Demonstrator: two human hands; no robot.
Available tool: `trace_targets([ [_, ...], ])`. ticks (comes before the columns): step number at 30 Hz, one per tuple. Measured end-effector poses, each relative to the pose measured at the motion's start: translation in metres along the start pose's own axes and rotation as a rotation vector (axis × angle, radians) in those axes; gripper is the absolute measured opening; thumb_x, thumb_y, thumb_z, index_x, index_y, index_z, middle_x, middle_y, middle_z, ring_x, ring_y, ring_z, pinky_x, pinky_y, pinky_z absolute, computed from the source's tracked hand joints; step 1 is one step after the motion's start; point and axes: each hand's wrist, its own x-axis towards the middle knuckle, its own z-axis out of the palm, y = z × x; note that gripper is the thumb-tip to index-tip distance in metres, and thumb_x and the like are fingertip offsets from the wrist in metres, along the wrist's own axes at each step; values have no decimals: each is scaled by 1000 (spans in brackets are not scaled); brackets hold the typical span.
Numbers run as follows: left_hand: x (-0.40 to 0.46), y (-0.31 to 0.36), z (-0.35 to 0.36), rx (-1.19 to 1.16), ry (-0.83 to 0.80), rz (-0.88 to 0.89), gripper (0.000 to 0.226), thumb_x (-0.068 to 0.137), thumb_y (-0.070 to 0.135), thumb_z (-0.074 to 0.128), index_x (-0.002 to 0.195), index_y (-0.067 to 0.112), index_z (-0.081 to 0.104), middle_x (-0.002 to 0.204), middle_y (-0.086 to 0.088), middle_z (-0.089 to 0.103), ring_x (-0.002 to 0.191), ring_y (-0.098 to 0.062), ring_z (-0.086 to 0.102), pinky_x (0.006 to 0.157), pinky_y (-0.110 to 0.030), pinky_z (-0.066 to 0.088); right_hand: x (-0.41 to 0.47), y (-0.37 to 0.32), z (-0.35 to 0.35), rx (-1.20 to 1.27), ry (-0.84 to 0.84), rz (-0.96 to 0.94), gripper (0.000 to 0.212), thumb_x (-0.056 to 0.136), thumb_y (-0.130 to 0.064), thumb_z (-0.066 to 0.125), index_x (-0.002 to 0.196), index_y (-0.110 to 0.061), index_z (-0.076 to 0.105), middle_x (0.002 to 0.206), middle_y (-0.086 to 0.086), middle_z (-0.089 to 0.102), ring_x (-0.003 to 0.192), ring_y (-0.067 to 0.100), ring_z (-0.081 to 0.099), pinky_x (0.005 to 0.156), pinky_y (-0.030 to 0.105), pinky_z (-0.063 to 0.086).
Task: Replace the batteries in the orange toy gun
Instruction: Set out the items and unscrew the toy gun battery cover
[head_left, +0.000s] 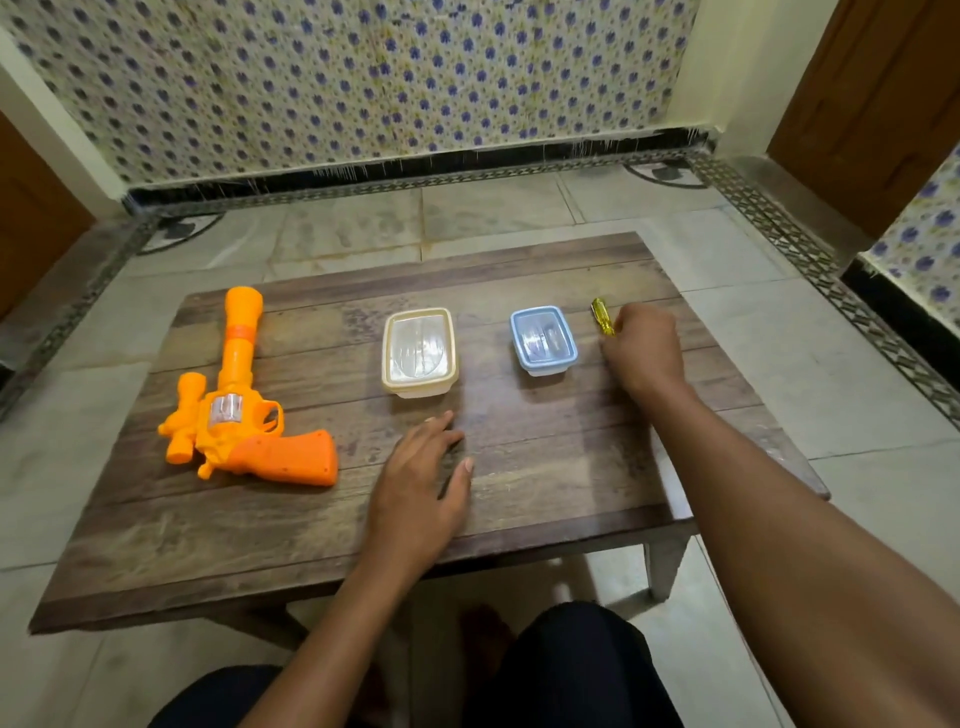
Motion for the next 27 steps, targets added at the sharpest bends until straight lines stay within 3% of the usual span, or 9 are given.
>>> trace_targets([
  [6, 0, 4, -4, -13, -14, -13, 33, 95, 24, 69, 128, 17, 69, 148, 4, 57, 139, -16, 49, 117, -38, 39, -11, -3, -11, 40, -8, 96, 8, 85, 1, 54, 86, -6, 50, 106, 28, 60, 99, 43, 60, 67, 34, 38],
  [9, 0, 10, -14, -46, -76, -26, 33, 94, 21, 70, 126, 15, 69, 147, 2, 57, 138, -16, 50, 117, -37, 38, -28, -1, -16, 157, 23, 135, 5, 88, -2, 57, 84, 0, 58, 95, 23, 65, 91, 37, 61, 61, 29, 33],
  [12, 0, 15, -31, -111, -75, -43, 29, 93, 18, 71, 122, 15, 70, 131, 2, 66, 119, -12, 62, 106, -34, 49, -57, -10, -22, 280, 50, 117, 11, 94, -7, 62, 93, 0, 71, 96, 18, 71, 97, 33, 64, 72, 30, 40],
  [16, -3, 13, -64, -94, 178, -84, 21, 89, 10, 72, 109, 14, 72, 110, 2, 72, 102, -11, 63, 90, -21, 44, -102, -42, -21, 445, 82, 43, 11, 95, -12, 67, 103, -8, 72, 97, 8, 73, 100, 26, 67, 86, 34, 51],
  [20, 1, -11, -94, -271, 509, -312, 13, 88, 8, 69, 97, 16, 71, 96, 0, 71, 93, -18, 67, 87, -42, 57, -133, -81, 1, 579, 20, -48, 8, 91, -17, 74, 96, -18, 68, 84, -4, 70, 89, 20, 71, 86, 41, 58],
  [23, 4, -34, -115, -271, 691, -457, 17, 85, 5, 70, 96, 17, 68, 104, -4, 70, 104, -26, 66, 97, -40, 52, -147, -114, 30, 668, -89, -120, 13, 88, -19, 77, 96, -19, 66, 84, 1, 73, 83, 21, 73, 81, 52, 61],
  [27, 6, -59, -133, -263, 784, -649, 37, 77, 2, 70, 112, 13, 64, 121, -10, 62, 117, -33, 57, 95, -37, 47, -153, -153, 66, 717, -246, -161, 19, 89, -9, 75, 104, -15, 65, 83, 7, 72, 79, 21, 73, 80, 53, 62],
])
